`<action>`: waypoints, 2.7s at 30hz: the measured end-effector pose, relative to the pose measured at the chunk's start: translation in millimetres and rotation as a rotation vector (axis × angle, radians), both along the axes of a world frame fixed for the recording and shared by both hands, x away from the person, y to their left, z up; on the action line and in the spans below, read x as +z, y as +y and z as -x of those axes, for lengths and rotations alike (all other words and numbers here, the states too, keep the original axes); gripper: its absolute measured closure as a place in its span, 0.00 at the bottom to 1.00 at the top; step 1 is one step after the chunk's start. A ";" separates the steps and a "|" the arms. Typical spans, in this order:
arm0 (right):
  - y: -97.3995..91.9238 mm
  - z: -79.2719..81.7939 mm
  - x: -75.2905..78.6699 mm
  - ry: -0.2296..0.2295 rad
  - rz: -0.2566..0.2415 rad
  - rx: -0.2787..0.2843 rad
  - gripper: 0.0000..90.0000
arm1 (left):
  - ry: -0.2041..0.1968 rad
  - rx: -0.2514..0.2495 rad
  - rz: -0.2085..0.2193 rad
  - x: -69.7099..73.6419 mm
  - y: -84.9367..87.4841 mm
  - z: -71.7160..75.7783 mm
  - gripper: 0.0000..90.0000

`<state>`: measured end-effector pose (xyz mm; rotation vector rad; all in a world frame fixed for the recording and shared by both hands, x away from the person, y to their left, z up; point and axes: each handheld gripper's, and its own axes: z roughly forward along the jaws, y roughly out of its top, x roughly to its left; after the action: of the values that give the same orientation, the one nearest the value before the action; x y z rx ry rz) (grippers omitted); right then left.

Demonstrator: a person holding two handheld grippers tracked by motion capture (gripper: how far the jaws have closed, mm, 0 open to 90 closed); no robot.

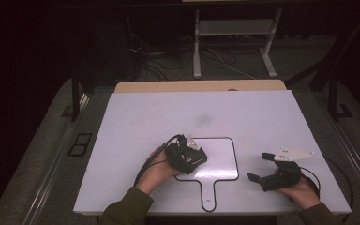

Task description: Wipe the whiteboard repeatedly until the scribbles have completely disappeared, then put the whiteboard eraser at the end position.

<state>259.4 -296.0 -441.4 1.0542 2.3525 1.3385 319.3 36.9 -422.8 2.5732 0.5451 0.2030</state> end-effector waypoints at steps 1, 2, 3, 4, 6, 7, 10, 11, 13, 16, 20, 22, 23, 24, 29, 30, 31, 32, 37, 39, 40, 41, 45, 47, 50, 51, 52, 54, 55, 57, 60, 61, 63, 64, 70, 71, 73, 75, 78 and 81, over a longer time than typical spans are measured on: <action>0.2 0.0 0.0 -0.001 0.000 0.001 0.00 | 0.005 -0.007 0.008 -0.4 -3.1 3.9 0.44; 0.4 0.0 0.0 -0.001 0.001 0.001 0.00 | 0.011 -0.027 0.001 0.3 -6.0 6.8 0.44; 0.5 0.0 0.0 -0.001 0.001 0.001 0.00 | 0.017 -0.040 0.003 0.2 -9.0 9.6 0.44; 0.4 0.1 0.0 -0.001 0.002 0.001 0.00 | 0.010 -0.049 0.002 0.1 -11.2 11.0 0.44; 0.3 0.3 0.0 -0.002 0.002 0.001 0.00 | 0.011 -0.048 0.003 0.1 -11.7 10.6 0.44; 0.1 0.4 0.0 -0.003 0.002 0.002 0.00 | 0.012 -0.045 0.004 0.0 -10.4 9.1 0.44; -0.4 0.3 -0.1 -0.002 0.001 0.001 0.00 | -0.004 -0.017 -0.005 0.2 -5.2 2.0 0.44; -0.5 0.1 -0.2 -0.001 0.001 0.001 0.00 | -0.005 -0.005 -0.004 0.1 -3.3 -0.8 0.44; -0.2 0.2 -0.2 0.000 0.002 0.001 0.00 | -0.001 0.017 0.006 -0.4 0.0 -6.0 0.44; 0.4 0.4 -0.2 -0.001 0.005 0.001 0.00 | -0.005 0.033 0.005 -0.4 4.2 -13.5 0.44; 0.8 0.5 -0.2 0.000 0.007 0.002 0.00 | -0.009 0.071 0.002 -0.3 8.6 -22.3 0.44; 1.0 0.1 -0.6 0.000 0.007 0.005 0.00 | -0.015 0.088 0.000 -0.2 10.3 -26.3 0.44; 1.0 -0.1 -0.7 0.000 0.008 0.005 0.00 | -0.015 0.091 0.004 -0.5 10.9 -27.9 0.44; 0.9 -0.1 -0.6 0.000 0.007 0.004 0.00 | -0.013 0.092 0.006 -0.5 11.1 -28.4 0.44; -0.3 -0.7 -0.5 0.000 0.004 0.000 0.00 | 0.000 0.092 0.020 -0.7 12.0 -28.1 0.44; -0.4 -1.0 -0.5 -0.002 0.003 -0.001 0.00 | 0.001 0.092 0.025 -0.9 12.1 -28.1 0.44; -0.3 -1.3 -0.5 -0.001 0.002 -0.001 0.00 | 0.002 0.092 0.029 -0.8 12.4 -28.1 0.44; -0.2 -1.6 -0.5 0.000 0.001 0.000 0.00 | 0.004 0.086 0.031 -0.3 12.9 -28.4 0.44; 0.8 -2.9 -1.0 0.005 0.007 0.000 0.00 | 0.020 0.076 0.073 2.1 15.8 -26.5 0.44; 1.1 -3.3 -1.2 0.006 0.009 0.002 0.00 | 0.026 0.074 0.090 3.4 17.5 -26.0 0.44; 1.2 -3.4 -1.3 0.007 0.008 0.002 0.00 | 0.032 0.073 0.095 4.2 18.4 -25.9 0.44; 1.3 -3.6 -1.4 0.007 0.008 0.002 0.00 | 0.035 0.074 0.106 4.5 19.1 -25.4 0.44; 1.4 -3.6 -1.4 0.007 0.007 0.001 0.00 | 0.042 0.066 0.120 7.9 21.8 -23.4 0.44; 1.6 -2.9 -1.3 0.009 0.007 0.002 0.00 | 0.044 0.062 0.129 9.5 22.9 -22.9 0.44; 0.6 -2.2 -1.4 0.011 -0.006 0.002 0.00 | 0.042 0.052 0.136 12.4 23.9 -23.1 0.44; 0.1 -1.8 -1.2 0.015 -0.009 0.001 0.00 | 0.039 0.049 0.136 13.6 24.1 -23.2 0.44; -0.1 -1.3 -1.2 0.015 -0.014 0.000 0.00 | 0.038 0.051 0.144 14.8 24.2 -23.1 0.44; -0.5 -0.4 -1.0 0.011 -0.018 0.000 0.00 | 0.033 0.048 0.154 17.6 24.9 -23.1 0.44; -0.5 0.0 -0.7 0.010 -0.020 0.001 0.00 | 0.026 0.044 0.157 19.1 25.3 -23.2 0.44; 0.0 0.3 -0.7 0.010 -0.024 0.002 0.00 | 0.024 0.044 0.169 21.2 26.0 -23.6 0.44; 1.9 0.1 -0.6 0.014 -0.034 0.001 0.00 | 0.023 0.049 0.174 23.1 26.6 -24.4 0.44; 2.7 0.1 -0.5 0.014 -0.035 0.005 0.00 | 0.019 0.047 0.176 23.3 26.9 -25.1 0.44; 4.1 -0.2 -1.2 0.016 -0.030 0.008 0.00 | 0.022 0.051 0.179 23.9 26.8 -25.5 0.44; 4.3 -0.5 -1.7 0.019 -0.029 0.011 0.00 | 0.021 0.053 0.180 24.2 26.8 -25.8 0.44; 2.7 -1.5 -1.9 0.018 -0.032 0.005 0.00 | 0.019 0.049 0.183 24.8 27.5 -31.4 0.44; 3.0 -1.5 -2.0 0.019 -0.032 0.005 0.00 | 0.019 0.046 0.183 25.2 27.4 -33.2 0.44; 3.1 -1.7 -2.0 0.021 -0.032 0.008 0.00 | 0.018 0.051 0.193 26.1 26.3 -36.5 0.44; 2.8 -2.1 -2.0 0.018 -0.033 0.007 0.00 | 0.013 0.051 0.198 28.1 25.3 -40.6 0.44; 2.7 -2.2 -2.0 0.018 -0.032 0.007 0.00 | 0.007 0.050 0.204 31.5 25.0 -46.5 0.44; 2.8 -2.4 -1.9 0.020 -0.034 0.004 0.00 | 0.007 0.053 0.217 34.6 24.4 -52.6 0.44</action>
<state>261.8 -293.2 -443.3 1.0772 2.3553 1.3803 371.8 61.3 -388.2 2.3516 0.6040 0.1447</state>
